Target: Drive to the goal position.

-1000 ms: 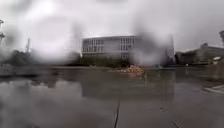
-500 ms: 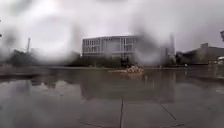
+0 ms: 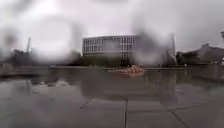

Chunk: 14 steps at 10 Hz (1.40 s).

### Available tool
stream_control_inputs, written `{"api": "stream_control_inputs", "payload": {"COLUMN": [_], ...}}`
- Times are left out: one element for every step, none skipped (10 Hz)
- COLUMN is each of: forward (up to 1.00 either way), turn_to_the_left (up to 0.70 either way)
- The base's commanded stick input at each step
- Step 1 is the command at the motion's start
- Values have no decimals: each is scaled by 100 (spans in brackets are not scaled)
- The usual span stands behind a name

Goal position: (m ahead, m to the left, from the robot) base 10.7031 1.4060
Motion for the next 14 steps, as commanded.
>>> {"api": "stream_control_inputs", "payload": {"forward": [70,70,70,70,70,70,70,70,70,70,70,70,70,70], "turn_to_the_left": [0,0,0,0,0,0,0,0,0,0,0,0,0,0]}}
